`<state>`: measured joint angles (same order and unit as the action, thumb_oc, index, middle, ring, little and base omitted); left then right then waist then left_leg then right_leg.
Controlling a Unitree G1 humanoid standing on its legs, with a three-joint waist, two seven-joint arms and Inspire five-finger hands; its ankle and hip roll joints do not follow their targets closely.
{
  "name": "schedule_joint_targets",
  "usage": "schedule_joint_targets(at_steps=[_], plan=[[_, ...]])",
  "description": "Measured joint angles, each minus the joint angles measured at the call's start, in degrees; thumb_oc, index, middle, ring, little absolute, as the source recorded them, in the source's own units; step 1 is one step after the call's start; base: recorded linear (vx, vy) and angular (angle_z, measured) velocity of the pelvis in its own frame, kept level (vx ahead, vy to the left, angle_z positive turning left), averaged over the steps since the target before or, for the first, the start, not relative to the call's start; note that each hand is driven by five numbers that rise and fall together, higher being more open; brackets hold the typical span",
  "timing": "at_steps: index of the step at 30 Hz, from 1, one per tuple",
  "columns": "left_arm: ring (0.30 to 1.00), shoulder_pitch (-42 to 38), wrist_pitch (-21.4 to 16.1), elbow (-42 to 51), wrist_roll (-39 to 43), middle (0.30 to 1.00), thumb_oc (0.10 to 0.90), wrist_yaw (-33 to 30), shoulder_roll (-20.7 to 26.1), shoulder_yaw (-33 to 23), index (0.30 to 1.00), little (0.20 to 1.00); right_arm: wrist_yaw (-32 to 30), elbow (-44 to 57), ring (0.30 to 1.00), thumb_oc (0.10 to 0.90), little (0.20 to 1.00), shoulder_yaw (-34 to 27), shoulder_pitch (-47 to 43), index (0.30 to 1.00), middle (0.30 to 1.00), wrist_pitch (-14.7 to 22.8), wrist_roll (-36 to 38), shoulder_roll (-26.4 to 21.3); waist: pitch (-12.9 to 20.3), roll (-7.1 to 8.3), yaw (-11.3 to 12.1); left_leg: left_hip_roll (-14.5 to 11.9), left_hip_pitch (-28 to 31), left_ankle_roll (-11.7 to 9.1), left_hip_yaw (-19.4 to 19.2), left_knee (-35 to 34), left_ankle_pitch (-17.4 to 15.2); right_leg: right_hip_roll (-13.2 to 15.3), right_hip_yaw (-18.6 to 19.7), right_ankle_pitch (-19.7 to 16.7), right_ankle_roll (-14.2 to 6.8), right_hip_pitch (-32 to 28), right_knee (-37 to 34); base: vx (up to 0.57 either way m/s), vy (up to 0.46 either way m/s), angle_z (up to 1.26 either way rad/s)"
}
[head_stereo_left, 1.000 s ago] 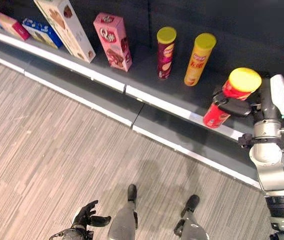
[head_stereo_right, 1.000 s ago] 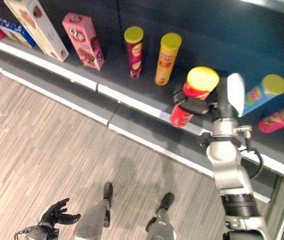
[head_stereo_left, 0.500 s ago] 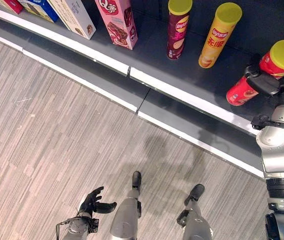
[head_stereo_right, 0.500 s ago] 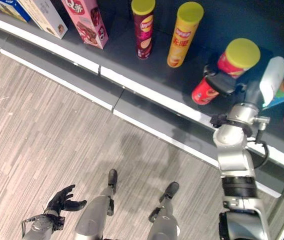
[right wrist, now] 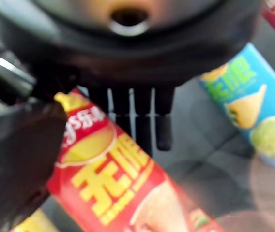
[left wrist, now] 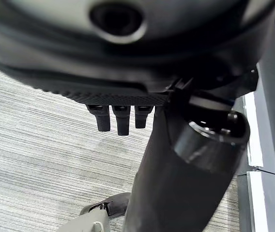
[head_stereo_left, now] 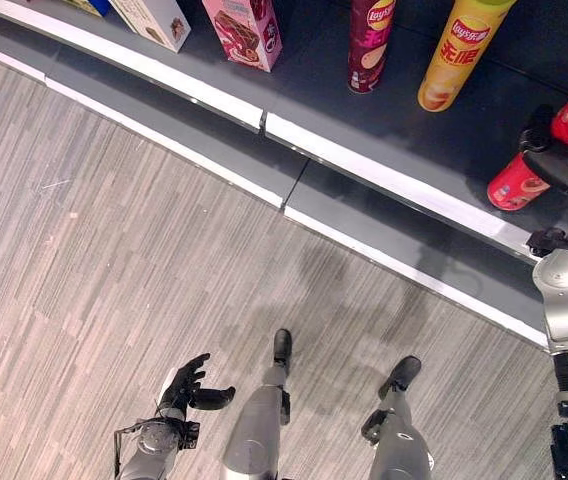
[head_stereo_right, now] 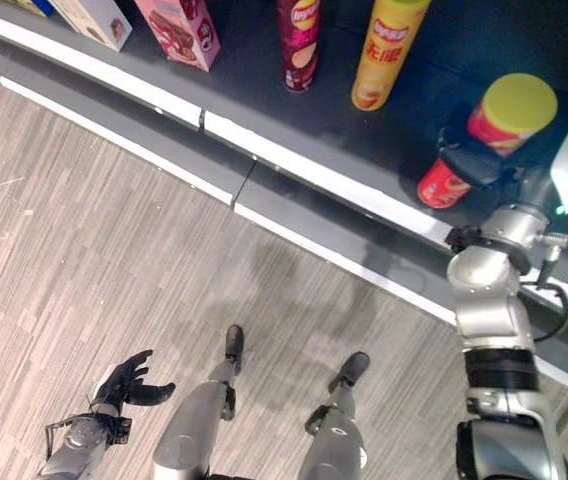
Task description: Put the goods on the table back onto the shelves and tidy them up.
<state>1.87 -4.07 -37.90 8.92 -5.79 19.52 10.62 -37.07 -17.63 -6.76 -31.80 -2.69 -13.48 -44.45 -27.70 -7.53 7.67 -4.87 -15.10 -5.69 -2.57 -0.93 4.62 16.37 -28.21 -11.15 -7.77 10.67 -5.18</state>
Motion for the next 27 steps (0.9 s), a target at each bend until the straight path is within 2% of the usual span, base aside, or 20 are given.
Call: schedule_joint_targets(at_steps=[6, 24, 27], plan=[[0.900, -0.38, -0.62, 1.15, 0.03, 0.900, 0.800, -0.12, 0.03, 0.78, 0.900, 0.900, -1.62, -3.02, 0.300, 0.400, 0.300, 1.42, -4.82, 0.300, 0.300, -0.19, 0.35, -0.02, -0.39, -0.76, -0.57, 0.48, 0.01, 0.04, -0.33, 0.29, 0.01, 0.60, 0.11, -0.01, 0.00, 0.02, 0.12, 0.01, -0.004, -0.01], [0.900, -1.10, -0.73, 1.35, 0.19, 0.900, 0.800, -1.39, 0.54, 2.62, 0.900, 0.900, -6.04, -4.53, 0.300, 0.400, 0.300, 1.82, -9.34, 0.300, 0.300, -0.18, 3.76, 0.00, -0.42, -0.74, 0.03, 0.70, -1.97, 0.11, -0.08, 0.18, 0.06, 0.74, 0.11, -0.09, -0.09, 1.89, 0.13, 0.00, -0.012, 0.01], [0.900, -1.16, -0.73, 2.61, 0.21, 0.900, 0.800, -1.72, 2.21, 2.54, 0.900, 0.900, -7.04, -4.53, 0.300, 0.400, 0.300, 1.80, -9.44, 0.300, 0.300, -0.17, 4.72, 0.35, -1.01, 0.18, 0.04, 0.57, -2.68, 0.11, -0.07, 0.47, 0.06, 0.62, 0.11, -0.08, -0.09, 2.40, 0.12, -0.01, -0.080, 0.00]])
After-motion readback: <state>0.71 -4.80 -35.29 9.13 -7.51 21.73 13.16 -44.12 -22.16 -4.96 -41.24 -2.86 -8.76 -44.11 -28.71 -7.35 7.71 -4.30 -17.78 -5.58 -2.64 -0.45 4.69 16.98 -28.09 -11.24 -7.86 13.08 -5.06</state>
